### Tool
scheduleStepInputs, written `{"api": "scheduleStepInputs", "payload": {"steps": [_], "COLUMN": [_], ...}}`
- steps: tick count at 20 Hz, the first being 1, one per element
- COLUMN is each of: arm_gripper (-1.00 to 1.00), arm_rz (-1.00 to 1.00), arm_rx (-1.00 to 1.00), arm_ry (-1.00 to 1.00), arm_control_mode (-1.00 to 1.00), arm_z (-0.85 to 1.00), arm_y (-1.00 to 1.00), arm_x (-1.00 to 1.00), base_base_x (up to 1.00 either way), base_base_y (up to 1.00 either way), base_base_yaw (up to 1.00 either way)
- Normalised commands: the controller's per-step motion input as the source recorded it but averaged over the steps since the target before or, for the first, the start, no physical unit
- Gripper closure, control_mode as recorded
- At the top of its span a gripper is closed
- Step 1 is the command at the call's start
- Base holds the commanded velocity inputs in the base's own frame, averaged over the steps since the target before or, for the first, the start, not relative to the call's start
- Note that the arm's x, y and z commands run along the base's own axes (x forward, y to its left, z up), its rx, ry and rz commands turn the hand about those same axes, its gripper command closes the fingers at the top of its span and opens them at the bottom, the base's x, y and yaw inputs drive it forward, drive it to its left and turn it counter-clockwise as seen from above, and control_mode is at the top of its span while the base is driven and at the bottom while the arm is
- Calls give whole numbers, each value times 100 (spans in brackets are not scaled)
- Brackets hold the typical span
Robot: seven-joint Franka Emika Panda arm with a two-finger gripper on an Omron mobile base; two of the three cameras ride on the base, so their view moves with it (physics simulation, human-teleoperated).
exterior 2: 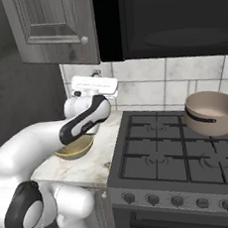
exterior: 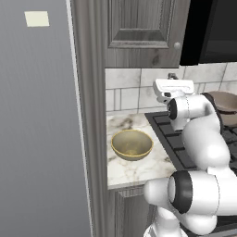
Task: Open the cabinet and move the ladle to the pot. Then close the cabinet.
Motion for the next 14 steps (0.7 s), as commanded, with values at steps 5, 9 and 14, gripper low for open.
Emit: {"api": "scheduleStepInputs", "payload": {"steps": [5, 9, 14], "arm_gripper": [100, 100, 100], "arm_rz": [0, 0, 0], "arm_rx": [0, 0, 0], "arm_ry": [-8, -11, -15], "arm_control_mode": [-100, -100, -100], "arm_z": [1, 7, 23], "arm_y": [0, 5, 7], "arm_x": [32, 12, 0], "base_base_x": [0, 0, 0], "base_base_y": [0, 0, 0], "base_base_yaw": [0, 0, 0]}}
